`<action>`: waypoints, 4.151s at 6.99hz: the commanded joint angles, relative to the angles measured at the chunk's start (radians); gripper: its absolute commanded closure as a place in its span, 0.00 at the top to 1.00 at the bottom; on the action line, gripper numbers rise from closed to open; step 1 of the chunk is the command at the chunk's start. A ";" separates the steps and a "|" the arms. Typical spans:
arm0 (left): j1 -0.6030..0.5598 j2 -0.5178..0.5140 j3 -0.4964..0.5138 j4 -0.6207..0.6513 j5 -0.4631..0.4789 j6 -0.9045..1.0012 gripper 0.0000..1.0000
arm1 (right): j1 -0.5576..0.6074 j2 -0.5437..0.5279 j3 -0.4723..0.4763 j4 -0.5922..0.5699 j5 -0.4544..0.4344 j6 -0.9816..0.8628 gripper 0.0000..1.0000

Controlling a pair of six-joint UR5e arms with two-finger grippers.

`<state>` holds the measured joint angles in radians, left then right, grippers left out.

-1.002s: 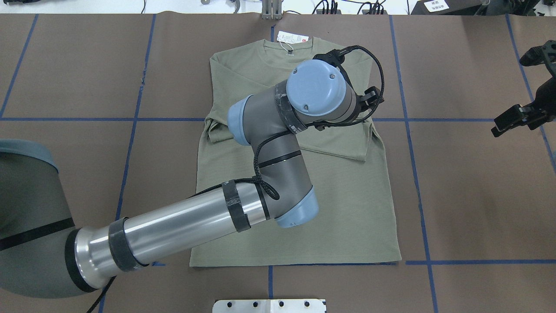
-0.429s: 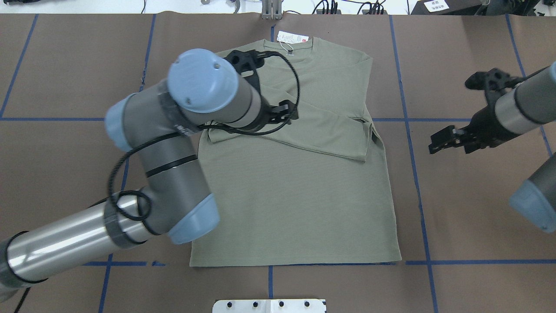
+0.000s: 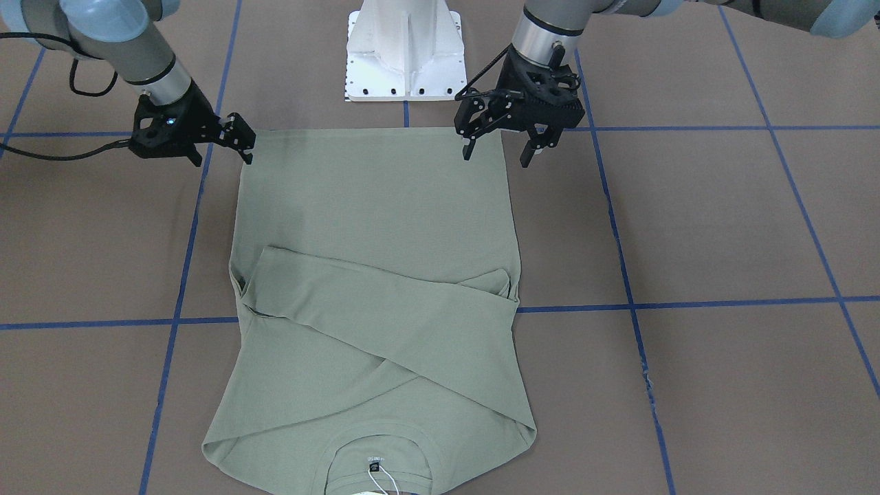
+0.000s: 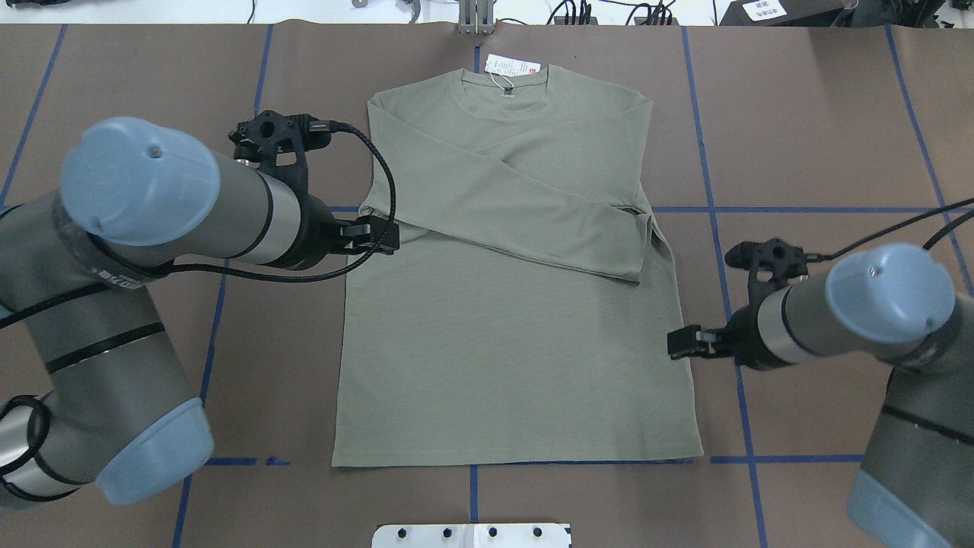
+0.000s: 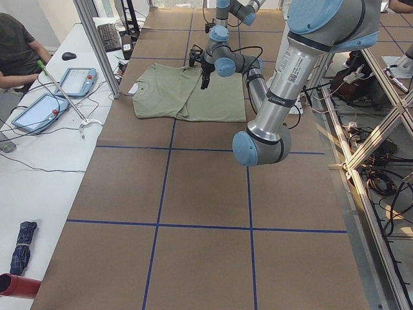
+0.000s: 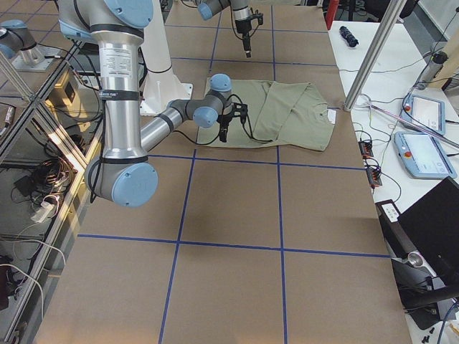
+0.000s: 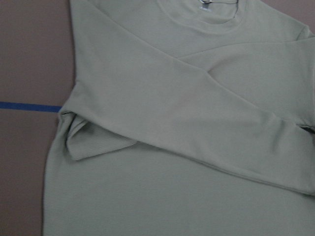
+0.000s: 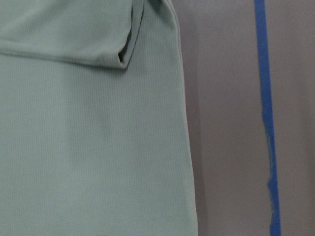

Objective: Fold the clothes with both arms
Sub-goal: 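Lower both grippers to the hem corners nearest the robot, then grasp the hem corners with both grippers and lift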

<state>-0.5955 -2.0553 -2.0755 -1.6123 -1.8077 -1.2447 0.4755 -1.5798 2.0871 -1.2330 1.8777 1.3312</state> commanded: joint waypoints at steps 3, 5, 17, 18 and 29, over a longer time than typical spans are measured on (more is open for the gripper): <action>0.000 0.032 -0.026 0.003 0.001 0.002 0.99 | -0.201 -0.071 -0.022 0.095 -0.147 0.102 0.96; 0.000 0.030 -0.026 0.003 0.001 0.004 0.99 | -0.212 -0.071 -0.051 0.095 -0.141 0.102 0.92; 0.296 0.293 -0.002 -0.190 0.094 -0.312 0.99 | -0.192 -0.071 0.034 0.102 -0.083 0.102 0.00; 0.351 0.270 0.027 -0.190 0.117 -0.352 0.98 | -0.189 -0.071 0.039 0.102 -0.075 0.100 0.00; 0.408 0.224 0.051 -0.128 0.139 -0.372 0.00 | -0.135 -0.069 0.044 0.104 -0.006 0.100 0.00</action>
<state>-0.1856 -1.8282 -1.9965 -1.7656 -1.6653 -1.6169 0.3329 -1.6499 2.1274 -1.1290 1.8708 1.4313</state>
